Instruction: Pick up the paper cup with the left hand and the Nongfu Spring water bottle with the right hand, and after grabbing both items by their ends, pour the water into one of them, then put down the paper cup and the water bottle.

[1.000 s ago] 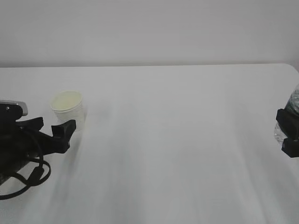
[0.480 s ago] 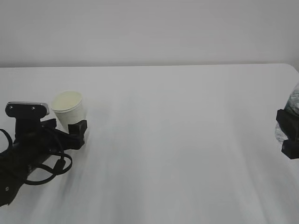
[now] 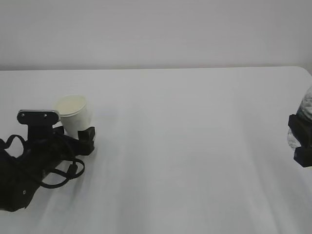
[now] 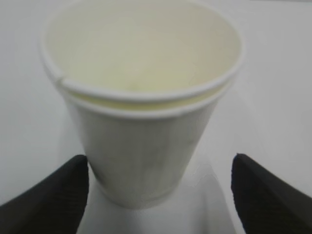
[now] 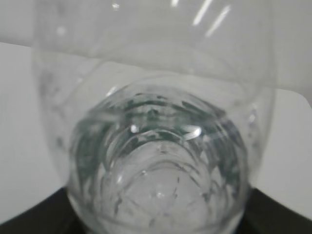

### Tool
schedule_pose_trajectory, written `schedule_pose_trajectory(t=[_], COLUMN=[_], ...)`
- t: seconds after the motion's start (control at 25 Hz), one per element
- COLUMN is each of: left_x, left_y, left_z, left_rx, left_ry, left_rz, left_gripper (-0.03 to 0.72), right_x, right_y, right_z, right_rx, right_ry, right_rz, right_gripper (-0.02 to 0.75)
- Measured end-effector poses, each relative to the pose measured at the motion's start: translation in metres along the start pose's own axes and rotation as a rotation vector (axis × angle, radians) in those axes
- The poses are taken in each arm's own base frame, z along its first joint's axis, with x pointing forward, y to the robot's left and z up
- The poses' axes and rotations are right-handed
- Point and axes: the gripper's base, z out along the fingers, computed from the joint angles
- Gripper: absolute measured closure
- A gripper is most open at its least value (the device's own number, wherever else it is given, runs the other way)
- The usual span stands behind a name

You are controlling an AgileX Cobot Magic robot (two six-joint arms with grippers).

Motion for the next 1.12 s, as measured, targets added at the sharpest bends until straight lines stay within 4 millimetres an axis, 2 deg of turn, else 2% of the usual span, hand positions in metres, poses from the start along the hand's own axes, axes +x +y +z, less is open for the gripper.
schedule_pose_trajectory(t=[0.24,0.48,0.64,1.12], left_x=[-0.009,-0.004,-0.012,-0.016], left_y=[-0.001,0.0,-0.004,0.001], left_z=[0.011,0.024,0.031,0.035], left_rx=[-0.032,-0.051,-0.044,-0.059], left_ry=[-0.047,-0.056,-0.09,-0.105], left_rz=[-0.029,-0.041,-0.05,-0.059], left_gripper=[0.018,0.023,0.028,0.046], right_x=[0.0,0.0,0.0,0.0], right_y=[0.0,0.0,0.0,0.0], right_z=[0.0,0.0,0.0,0.0], right_rx=[0.0,0.0,0.0,0.002], right_ry=[0.0,-0.002,-0.002,-0.004], right_rz=[-0.013,-0.031,-0.037,-0.039], right_gripper=[0.319,0.319,0.319,0.319])
